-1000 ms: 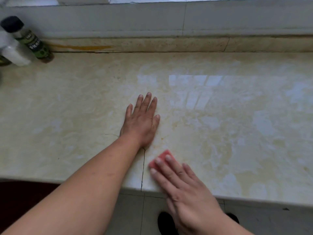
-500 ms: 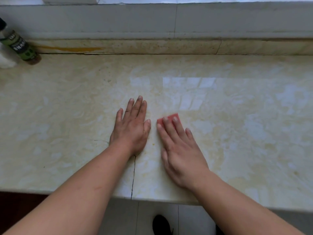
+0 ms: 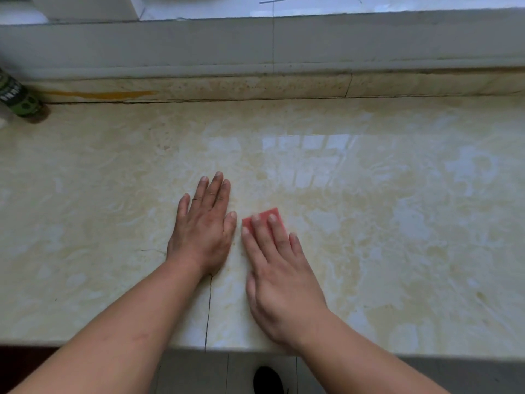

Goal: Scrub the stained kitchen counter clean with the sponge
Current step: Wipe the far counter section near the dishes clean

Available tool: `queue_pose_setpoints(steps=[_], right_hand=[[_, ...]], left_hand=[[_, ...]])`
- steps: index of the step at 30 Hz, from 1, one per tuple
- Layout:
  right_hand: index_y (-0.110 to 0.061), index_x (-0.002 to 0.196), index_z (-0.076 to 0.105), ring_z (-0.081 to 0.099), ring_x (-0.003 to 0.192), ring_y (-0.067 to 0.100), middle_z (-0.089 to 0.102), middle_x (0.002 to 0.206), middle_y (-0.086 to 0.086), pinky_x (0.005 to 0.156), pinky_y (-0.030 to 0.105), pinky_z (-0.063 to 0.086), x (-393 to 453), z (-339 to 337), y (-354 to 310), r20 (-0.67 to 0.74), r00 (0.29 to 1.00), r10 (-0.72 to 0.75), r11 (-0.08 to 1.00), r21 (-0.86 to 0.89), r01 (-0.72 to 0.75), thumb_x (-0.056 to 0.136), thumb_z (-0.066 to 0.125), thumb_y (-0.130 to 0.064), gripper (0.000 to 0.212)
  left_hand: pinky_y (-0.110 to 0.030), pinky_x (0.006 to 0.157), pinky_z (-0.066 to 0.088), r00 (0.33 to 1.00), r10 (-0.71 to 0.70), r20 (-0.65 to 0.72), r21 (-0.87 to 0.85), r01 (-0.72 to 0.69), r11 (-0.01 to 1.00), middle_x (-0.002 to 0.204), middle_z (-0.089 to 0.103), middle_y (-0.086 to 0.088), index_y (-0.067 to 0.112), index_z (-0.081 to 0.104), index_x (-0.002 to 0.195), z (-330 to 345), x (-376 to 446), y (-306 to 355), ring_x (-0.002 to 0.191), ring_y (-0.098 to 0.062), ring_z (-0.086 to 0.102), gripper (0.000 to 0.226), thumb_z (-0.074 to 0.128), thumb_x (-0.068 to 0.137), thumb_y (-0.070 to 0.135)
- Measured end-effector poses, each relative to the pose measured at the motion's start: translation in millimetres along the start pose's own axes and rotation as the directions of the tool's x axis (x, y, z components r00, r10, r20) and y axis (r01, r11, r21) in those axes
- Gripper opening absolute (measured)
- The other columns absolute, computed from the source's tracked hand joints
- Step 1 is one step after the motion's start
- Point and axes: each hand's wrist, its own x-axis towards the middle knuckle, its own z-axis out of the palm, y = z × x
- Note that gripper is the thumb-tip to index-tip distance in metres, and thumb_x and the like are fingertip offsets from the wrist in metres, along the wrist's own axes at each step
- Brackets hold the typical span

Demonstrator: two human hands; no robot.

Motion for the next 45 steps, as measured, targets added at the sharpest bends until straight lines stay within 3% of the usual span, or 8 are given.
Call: queue_pose_setpoints(steps=[5, 12, 19, 23, 32, 37, 40, 45], right_hand=[[-0.023, 0.154, 0.039, 0.024, 0.152, 0.024, 0.025, 0.166, -0.001, 0.111, 0.046, 0.029, -69, 22, 7, 0.079, 0.983, -0.166, 0.985, -0.038, 0.169, 0.075, 0.053, -0.038, 0.082], [-0.023, 0.161, 0.0, -0.031, 0.15, 0.017, -0.02, 0.167, -0.005, 0.125, 0.047, 0.0, 11, -4, -6, 0.029, 0.999, -0.027, 0.999, 0.031, 0.027, 0.097, 0.029, -0.035, 0.071], [-0.027, 0.159, 0.025, 0.009, 0.156, 0.017, 0.013, 0.169, -0.008, 0.115, 0.044, 0.019, -48, 7, 19, 0.096, 0.972, -0.216, 0.973, -0.065, 0.222, 0.082, 0.051, -0.039, 0.082], [-0.03, 0.161, 0.007, -0.012, 0.155, 0.014, -0.006, 0.169, -0.01, 0.122, 0.041, 0.006, -18, -6, 28, 0.094, 0.975, -0.201, 0.977, -0.056, 0.207, 0.093, 0.04, -0.035, 0.076], [-0.03, 0.159, -0.012, -0.025, 0.151, 0.011, -0.021, 0.166, -0.01, 0.126, 0.041, 0.002, 92, -39, 45, 0.003, 0.993, -0.119, 0.989, -0.088, 0.118, 0.098, 0.024, -0.036, 0.072], [-0.026, 0.161, 0.009, -0.005, 0.156, 0.015, 0.001, 0.169, -0.001, 0.124, 0.041, 0.018, 37, -63, 147, -0.145, 0.973, 0.18, 0.979, -0.075, -0.192, 0.09, 0.023, -0.039, 0.074], [-0.034, 0.16, 0.012, -0.004, 0.156, 0.018, -0.003, 0.17, 0.003, 0.125, 0.042, 0.01, 35, -81, 183, -0.143, 0.913, 0.381, 0.918, -0.059, -0.392, 0.094, 0.029, -0.044, 0.069], [-0.022, 0.161, 0.003, -0.011, 0.155, 0.025, -0.011, 0.169, 0.009, 0.125, 0.044, 0.003, 109, -75, 154, -0.181, 0.909, 0.375, 0.919, -0.061, -0.391, 0.097, 0.021, -0.05, 0.072]], left_hand=[[-0.041, 0.127, -0.012, 1.0, 0.0, 0.012, 0.001, 0.0, 1.0, 0.168, -0.029, 0.016, 0.028, -0.011, 0.164, 0, 0, 1, 0.152, -0.005, -0.031, 0.066, 0.013, 0.105, 0.046], [-0.04, 0.127, -0.01, 1.0, 0.018, -0.004, -0.038, -0.018, 0.999, 0.169, -0.022, 0.017, 0.028, -0.003, 0.166, 0, 0, -2, 0.154, -0.003, -0.025, 0.072, 0.004, 0.098, 0.049], [-0.04, 0.128, -0.009, 1.0, 0.022, -0.018, -0.081, -0.023, 0.996, 0.171, -0.016, 0.017, 0.025, 0.002, 0.166, 1, 0, -3, 0.155, -0.003, -0.021, 0.078, 0.002, 0.092, 0.049], [-0.039, 0.128, -0.01, 1.0, 0.02, -0.02, -0.076, -0.021, 0.997, 0.17, -0.019, 0.017, 0.024, 0.001, 0.166, -1, -2, -1, 0.154, -0.003, -0.024, 0.081, -0.001, 0.089, 0.05], [-0.043, 0.128, -0.012, 0.999, -0.041, -0.004, 0.019, 0.041, 0.999, 0.166, -0.036, 0.009, 0.028, -0.018, 0.162, 2, 0, 3, 0.149, -0.007, -0.037, 0.08, -0.002, 0.09, 0.059], [-0.046, 0.127, -0.012, 0.999, -0.045, 0.025, 0.047, 0.044, 0.998, 0.16, -0.047, 0.006, 0.027, -0.029, 0.158, 1, -1, 3, 0.147, -0.011, -0.043, 0.08, 0.0, 0.092, 0.062], [-0.047, 0.127, -0.012, 0.999, -0.044, 0.023, 0.052, 0.043, 0.998, 0.159, -0.048, 0.006, 0.028, -0.03, 0.158, 1, -2, 2, 0.146, -0.012, -0.045, 0.079, 0.006, 0.095, 0.062], [-0.047, 0.127, -0.013, 0.999, -0.038, 0.016, 0.046, 0.037, 0.998, 0.159, -0.049, 0.006, 0.028, -0.031, 0.157, -1, -2, 4, 0.145, -0.012, -0.045, 0.078, 0.009, 0.098, 0.06]])
